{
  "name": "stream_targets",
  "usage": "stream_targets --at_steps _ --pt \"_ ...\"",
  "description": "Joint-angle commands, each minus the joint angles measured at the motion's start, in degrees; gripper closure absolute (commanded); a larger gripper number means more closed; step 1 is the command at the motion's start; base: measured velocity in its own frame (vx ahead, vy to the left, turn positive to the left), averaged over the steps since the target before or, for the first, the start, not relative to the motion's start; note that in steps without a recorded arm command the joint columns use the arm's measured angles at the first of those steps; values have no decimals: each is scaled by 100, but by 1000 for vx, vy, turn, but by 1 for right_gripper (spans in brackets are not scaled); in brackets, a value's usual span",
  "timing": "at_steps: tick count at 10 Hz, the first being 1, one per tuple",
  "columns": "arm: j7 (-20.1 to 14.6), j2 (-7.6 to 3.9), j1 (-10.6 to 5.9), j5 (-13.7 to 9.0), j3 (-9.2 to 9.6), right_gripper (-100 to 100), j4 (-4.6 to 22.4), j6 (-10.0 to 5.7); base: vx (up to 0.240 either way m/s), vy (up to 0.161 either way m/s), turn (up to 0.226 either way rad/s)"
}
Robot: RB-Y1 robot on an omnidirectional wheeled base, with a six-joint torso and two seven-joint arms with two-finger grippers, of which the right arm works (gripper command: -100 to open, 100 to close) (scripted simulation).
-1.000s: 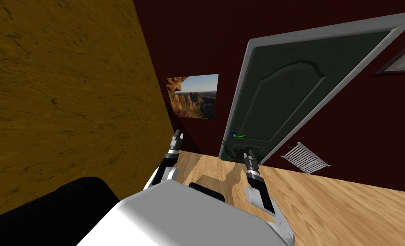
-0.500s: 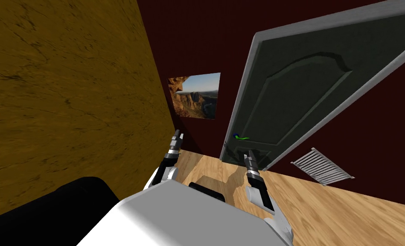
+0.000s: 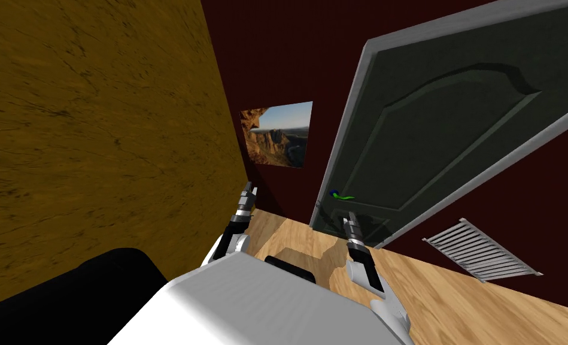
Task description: Pull the door open
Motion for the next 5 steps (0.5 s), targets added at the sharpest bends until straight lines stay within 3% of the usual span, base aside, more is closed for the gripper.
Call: stream_targets --at_steps 1,2,4,5 --pt "-2 -48 -123 -7 -30 -100 286 -59 34 -54 89" --pt "-2 -48 -123 -7 -30 -100 357 -59 23 -55 61" --pt "-13 -138 -340 -22 -82 -100 756 -138 31 -74 154" --pt "-13 -138 -340 -22 -82 -100 852 -138 37 -73 62"
